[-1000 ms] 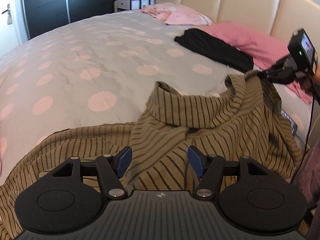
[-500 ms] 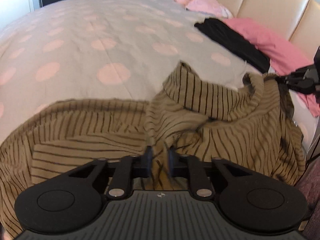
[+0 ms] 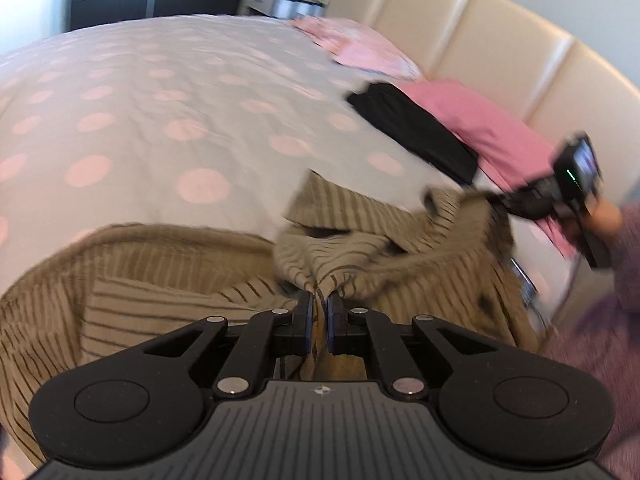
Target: Fold clothes
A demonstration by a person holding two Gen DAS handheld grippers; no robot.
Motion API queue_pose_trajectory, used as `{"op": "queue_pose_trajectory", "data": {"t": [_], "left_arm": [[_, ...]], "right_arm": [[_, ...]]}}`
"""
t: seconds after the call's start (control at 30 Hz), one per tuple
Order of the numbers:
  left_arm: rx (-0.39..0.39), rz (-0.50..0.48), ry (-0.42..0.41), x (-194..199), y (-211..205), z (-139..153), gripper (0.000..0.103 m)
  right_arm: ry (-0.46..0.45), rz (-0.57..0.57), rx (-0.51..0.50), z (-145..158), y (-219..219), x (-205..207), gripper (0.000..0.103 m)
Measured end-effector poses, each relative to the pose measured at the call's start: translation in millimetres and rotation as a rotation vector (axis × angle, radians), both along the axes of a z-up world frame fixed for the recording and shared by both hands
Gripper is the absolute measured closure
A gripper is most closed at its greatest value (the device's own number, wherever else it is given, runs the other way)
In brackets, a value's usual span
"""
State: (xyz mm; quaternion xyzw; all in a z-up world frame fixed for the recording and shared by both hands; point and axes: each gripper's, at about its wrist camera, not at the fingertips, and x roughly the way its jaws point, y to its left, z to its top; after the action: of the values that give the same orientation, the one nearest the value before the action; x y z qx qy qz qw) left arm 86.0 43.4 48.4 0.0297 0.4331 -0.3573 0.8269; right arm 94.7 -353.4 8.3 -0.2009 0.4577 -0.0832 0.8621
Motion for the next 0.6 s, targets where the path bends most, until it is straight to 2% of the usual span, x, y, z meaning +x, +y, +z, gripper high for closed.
{"op": "queue_pose_trajectory", "data": {"t": [0.1, 0.27, 0.47, 0.5, 0.57, 0.6], "left_arm": [[0.018, -0.058, 0.026, -17.8, -7.6, -6.6, 0.098], [0.087, -0.126, 0.101, -41.1, -20.7, -35.4, 0.098], [0.140, -0.122, 0.129, -42.9, -25.5, -55.7, 0.097], [0.142, -0.118, 0.125, -43.1, -24.0, -55.4, 0.094], [0.137, -0.115, 0.114, -43.6, -20.6, -52.2, 0.079], [0.128, -0.121, 0.104, -44.7, -20.0, -48.3, 0.066]], "right_arm": [[0.007, -0.006, 0.002, 0.5, 0.0, -6.1, 0.101], [0.029, 0.005, -0.023, -6.7, 3.4, -18.6, 0.101], [0.064, 0.013, -0.033, -16.5, 3.9, -23.9, 0.101], [0.070, 0.015, -0.032, -17.5, 4.0, -24.2, 0.101], [0.076, 0.014, -0.020, -18.3, 3.3, -24.5, 0.101], [0.077, 0.013, -0.013, -18.5, 2.6, -24.3, 0.100]]}}
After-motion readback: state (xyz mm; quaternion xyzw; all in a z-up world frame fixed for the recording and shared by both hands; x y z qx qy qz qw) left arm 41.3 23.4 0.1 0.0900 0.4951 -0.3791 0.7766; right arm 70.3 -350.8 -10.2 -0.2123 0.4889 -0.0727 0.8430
